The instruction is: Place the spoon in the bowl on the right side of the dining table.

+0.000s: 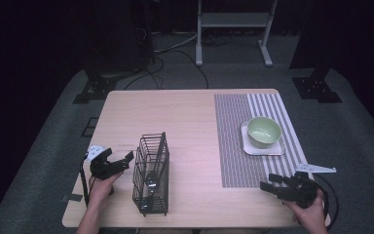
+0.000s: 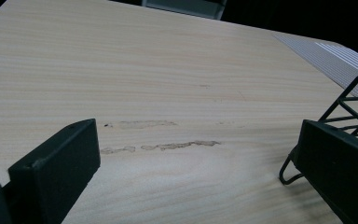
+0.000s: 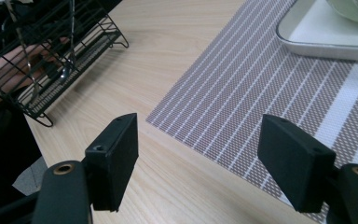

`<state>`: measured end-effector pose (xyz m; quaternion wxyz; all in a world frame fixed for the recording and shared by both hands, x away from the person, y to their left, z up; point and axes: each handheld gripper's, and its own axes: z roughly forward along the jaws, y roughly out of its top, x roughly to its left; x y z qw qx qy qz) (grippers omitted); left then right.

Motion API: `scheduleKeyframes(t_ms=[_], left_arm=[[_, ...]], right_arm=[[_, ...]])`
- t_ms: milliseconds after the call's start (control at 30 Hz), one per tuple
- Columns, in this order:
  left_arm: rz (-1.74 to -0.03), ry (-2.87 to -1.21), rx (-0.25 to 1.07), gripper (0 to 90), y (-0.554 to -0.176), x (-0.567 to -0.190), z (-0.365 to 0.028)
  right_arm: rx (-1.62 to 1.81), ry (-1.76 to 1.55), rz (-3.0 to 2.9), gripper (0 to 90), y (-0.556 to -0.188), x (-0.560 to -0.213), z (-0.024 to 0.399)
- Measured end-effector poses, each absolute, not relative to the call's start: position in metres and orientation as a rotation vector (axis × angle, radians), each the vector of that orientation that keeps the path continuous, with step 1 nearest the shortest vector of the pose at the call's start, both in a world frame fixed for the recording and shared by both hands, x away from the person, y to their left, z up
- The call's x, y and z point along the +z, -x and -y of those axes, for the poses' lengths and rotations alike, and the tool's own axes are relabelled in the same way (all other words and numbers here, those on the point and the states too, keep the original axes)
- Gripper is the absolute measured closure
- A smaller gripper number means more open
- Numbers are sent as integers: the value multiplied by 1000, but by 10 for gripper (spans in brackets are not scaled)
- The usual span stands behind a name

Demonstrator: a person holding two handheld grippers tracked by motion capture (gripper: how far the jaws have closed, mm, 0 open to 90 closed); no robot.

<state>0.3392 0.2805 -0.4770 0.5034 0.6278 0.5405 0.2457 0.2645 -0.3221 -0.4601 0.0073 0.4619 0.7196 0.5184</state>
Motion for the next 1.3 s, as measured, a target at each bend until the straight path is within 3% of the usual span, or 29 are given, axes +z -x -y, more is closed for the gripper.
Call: scheduleKeyframes(t_ms=[500, 1300], left_arm=[[-1302, -1527, 606, 0, -338, -477, -279], [-1301, -1537, 625, 0, -337, -477, -281]], right_arm=[[1709, -1377, -2326, 279, -271, -442, 301], [1615, -1112, -2576, 232, -287, -386, 228]])
